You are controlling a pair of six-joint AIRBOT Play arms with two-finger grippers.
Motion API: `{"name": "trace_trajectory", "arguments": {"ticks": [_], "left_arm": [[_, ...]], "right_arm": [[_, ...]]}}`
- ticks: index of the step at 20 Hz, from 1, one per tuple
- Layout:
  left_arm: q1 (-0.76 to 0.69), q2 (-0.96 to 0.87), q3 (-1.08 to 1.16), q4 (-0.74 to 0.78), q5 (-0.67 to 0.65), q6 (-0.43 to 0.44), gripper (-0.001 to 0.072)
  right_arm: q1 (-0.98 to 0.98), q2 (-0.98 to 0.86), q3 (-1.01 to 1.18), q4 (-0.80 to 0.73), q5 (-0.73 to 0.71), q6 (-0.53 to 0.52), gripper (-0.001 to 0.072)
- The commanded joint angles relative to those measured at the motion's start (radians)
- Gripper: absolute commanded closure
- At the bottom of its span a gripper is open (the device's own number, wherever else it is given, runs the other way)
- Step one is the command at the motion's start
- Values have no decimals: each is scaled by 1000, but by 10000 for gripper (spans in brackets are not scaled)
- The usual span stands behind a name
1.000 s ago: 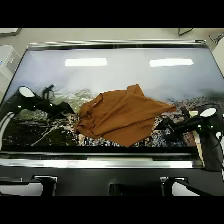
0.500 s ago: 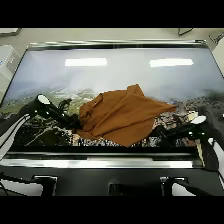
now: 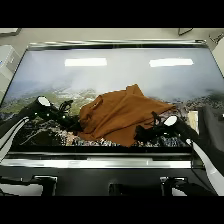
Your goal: Fold the clothes and pants, and hang the long-sleeved shirts on hangers.
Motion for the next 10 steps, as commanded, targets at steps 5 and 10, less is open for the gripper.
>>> {"name": "trace_trajectory", "arguments": {"ticks": [5, 10], "left_arm": [[42, 300, 241, -2, 74, -24, 674], [19, 612, 718, -117, 352, -21, 674]], "right_arm": [[8, 149, 417, -378, 129, 18, 676], [-4, 435, 1019, -629, 18, 26, 676]]}}
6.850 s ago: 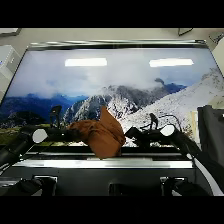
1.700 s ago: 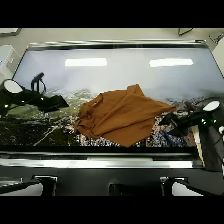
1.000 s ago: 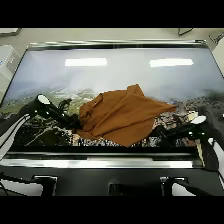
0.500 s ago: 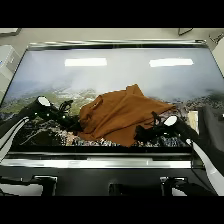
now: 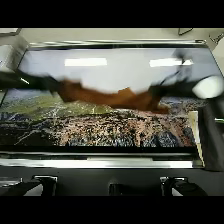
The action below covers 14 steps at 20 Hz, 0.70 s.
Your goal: Fold the clothes and pants, and hang the long-sleeved shirts on hangers.
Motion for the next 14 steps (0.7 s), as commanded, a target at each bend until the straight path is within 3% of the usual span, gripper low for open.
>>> {"name": "trace_trajectory", "arguments": {"ticks": [1, 3, 6, 9, 11, 14], "left_arm": [[-69, 221, 275, -83, 309, 54, 674], [-159, 317, 289, -80, 465, 81, 674], [-237, 376, 289, -80, 535, 82, 674], [-241, 367, 289, -38, 540, 82, 674], [-241, 346, 287, 101, 508, 74, 674], [-241, 274, 239, 343, 393, -51, 674]], "right_arm": [[-5, 202, 345, -119, -94, 8, 676], [-5, 304, 358, -84, -175, 16, 676], [-5, 367, 358, -79, -205, 79, 676], [-5, 360, 358, -39, -225, 80, 676], [-5, 337, 358, -43, -211, 80, 676], [-5, 240, 357, -51, -30, 76, 675]]}}
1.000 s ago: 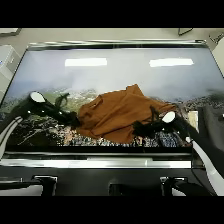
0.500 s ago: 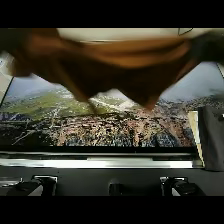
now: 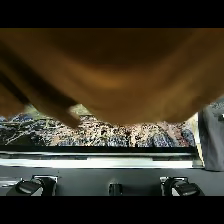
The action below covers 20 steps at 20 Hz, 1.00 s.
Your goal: Fold the clothes and pants, and hang the long-sleeved shirts on hangers.
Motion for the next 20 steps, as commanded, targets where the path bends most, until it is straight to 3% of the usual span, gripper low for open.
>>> {"name": "trace_trajectory", "arguments": {"ticks": [1, 4, 6, 8, 11, 15, 16, 17, 18, 19, 20], "left_arm": [[-6, -77, -73, 269, -112, -89, 674], [-4, -203, -260, 359, -95, -88, 674], [10, -321, -383, 407, -28, -89, 674], [41, -450, -450, 407, -9, -124, 673], [63, -645, -461, 378, -106, -299, 673], [63, -774, -460, 228, -227, -317, 653], [65, -779, -460, 210, -244, -317, 554], [73, -776, -454, 206, -263, -317, 349], [92, -771, -436, 208, -303, -312, 162], [130, -764, -409, 208, -371, -299, 100], [180, -755, -384, 208, -449, -253, 99]], "right_arm": [[0, -122, 0, -16, 226, -2, 675], [0, -349, -65, -93, 360, -21, 675], [0, -522, -130, -126, 294, -16, 675], [0, -707, -147, -122, 233, 59, 675], [0, -916, -147, 10, 243, 225, 674], [0, -1007, -147, 192, 256, 243, 670], [-1, -1004, -147, 186, 246, 242, 624], [-12, -996, -146, 179, 245, 241, 504], [-35, -984, -146, 178, 261, 237, 327], [-74, -965, -147, 176, 301, 191, 205], [-121, -947, -147, 158, 368, 133, 115]]}}
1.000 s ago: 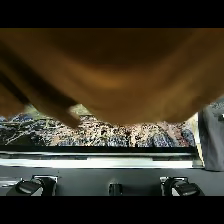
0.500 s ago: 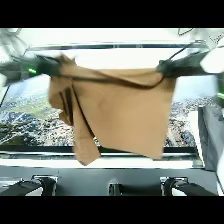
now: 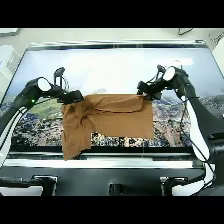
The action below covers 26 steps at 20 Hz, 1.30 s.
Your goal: Fold the clothes and pants, and hang the long-sleeved shirts on hangers.
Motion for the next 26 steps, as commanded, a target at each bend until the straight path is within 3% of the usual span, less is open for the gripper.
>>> {"name": "trace_trajectory", "arguments": {"ticks": [1, 4, 6, 11, 16, 17, 18, 19, 21, 22, 23, 24, 25, 26], "left_arm": [[127, 4, 49, -28, -230, 79, 99], [293, 13, -4, -29, -443, 119, 100], [349, 13, -128, -37, -467, 137, 106], [330, 13, -423, -257, -258, 249, 123], [282, 9, -450, -293, -115, 236, 130], [281, 9, -450, -293, -105, 221, 291], [281, 9, -450, -293, -105, 223, 551], [281, 10, -450, -293, -106, 223, 665], [281, 12, -450, -294, -117, 223, 672], [281, 16, -450, -294, -129, 223, 673], [281, 25, -449, -294, -146, 223, 673], [281, 45, -448, -294, -163, 224, 673], [281, 79, -438, -293, -179, 241, 674], [285, 124, -414, -291, -190, 246, 675]], "right_arm": [[-129, 31, -1, -35, 204, -108, 74], [-262, 48, -86, -182, 461, -143, 73], [-290, 76, -246, -186, 462, -185, 13], [-285, 112, -540, -57, 313, -275, 3], [-285, 112, -557, 97, 216, -280, 6], [-285, 112, -560, 114, 199, -271, 7], [-285, 112, -573, 144, 186, -269, 7], [-279, 112, -591, 163, 175, -269, 7], [-229, 112, -628, 171, 149, -270, 21], [-191, 112, -633, 171, 134, -274, 87], [-152, 112, -629, 171, 122, -274, 305], [-124, 113, -613, 171, 127, -274, 607], [-110, 124, -587, 168, 137, -277, 675], [-111, 141, -546, 167, 149, -287, 676]]}}
